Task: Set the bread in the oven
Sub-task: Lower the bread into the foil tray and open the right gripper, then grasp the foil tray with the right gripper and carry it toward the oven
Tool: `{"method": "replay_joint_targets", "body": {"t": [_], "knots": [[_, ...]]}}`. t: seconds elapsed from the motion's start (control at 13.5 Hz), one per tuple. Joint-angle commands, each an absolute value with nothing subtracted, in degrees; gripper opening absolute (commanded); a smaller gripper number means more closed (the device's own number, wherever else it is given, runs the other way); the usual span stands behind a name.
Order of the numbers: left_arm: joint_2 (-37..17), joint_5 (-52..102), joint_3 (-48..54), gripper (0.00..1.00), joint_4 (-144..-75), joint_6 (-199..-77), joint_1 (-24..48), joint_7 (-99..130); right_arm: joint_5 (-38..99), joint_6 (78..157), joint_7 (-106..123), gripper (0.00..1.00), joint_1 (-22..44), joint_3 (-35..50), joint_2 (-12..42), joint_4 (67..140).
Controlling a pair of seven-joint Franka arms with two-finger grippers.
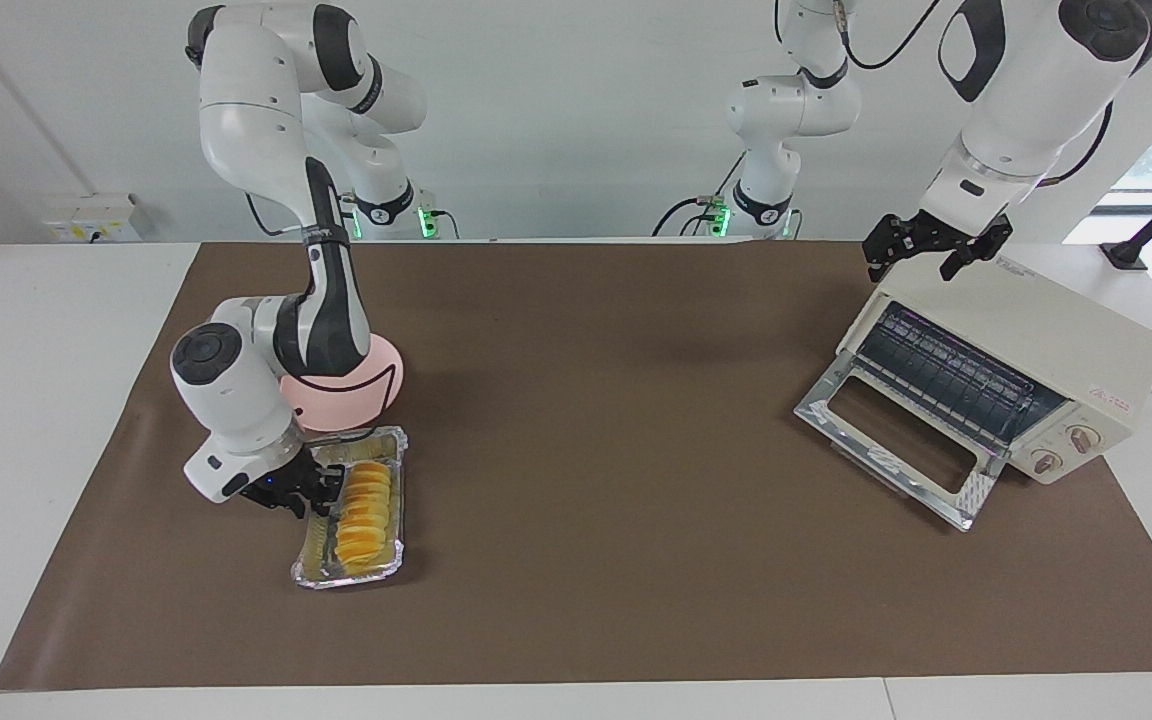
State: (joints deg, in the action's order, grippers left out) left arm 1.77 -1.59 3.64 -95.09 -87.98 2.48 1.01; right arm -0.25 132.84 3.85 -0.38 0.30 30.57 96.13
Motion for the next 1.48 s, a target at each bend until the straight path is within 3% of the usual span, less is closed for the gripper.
{"method": "replay_joint_targets", "body": {"t": [0.0, 0.15, 0.37, 0.59, 0.81, 1.04, 1.41], "knots": [[2.8, -0.8, 3.6, 1.00, -95.5, -88.0, 2.1, 1.3, -0.7, 133.1, 2.5, 0.00, -0.7, 0.9, 28.9, 97.5], [2.8, -0.8, 3.6, 1.00, -95.5, -88.0, 2.1, 1.3, -0.8, 130.8, 3.0, 0.00, -0.8, 1.0, 29.0, 95.6], [2.8, -0.8, 3.6, 1.00, -95.5, -88.1, 2.1, 1.3, -0.3, 119.3, 2.9, 0.00, -0.4, 1.5, 28.9, 87.2], [2.8, -0.8, 3.6, 1.00, -95.5, -88.0, 2.1, 1.3, 1.3, 108.5, -0.1, 0.00, 5.3, 1.6, 27.8, 79.9], [2.8, -0.8, 3.7, 1.00, -95.6, -88.0, 2.1, 1.3, 3.5, 103.3, -11.9, 0.00, 13.7, 1.6, 26.5, 77.3], [2.8, -0.8, 3.7, 1.00, -95.5, -88.0, 2.1, 1.3, 5.9, 107.5, -24.1, 0.00, 23.3, 1.5, 26.5, 79.1], [2.8, -0.8, 3.6, 1.00, -95.5, -88.0, 2.1, 1.3, 6.2, 120.1, -31.9, 0.00, 32.1, 1.6, 26.3, 90.2]]}}
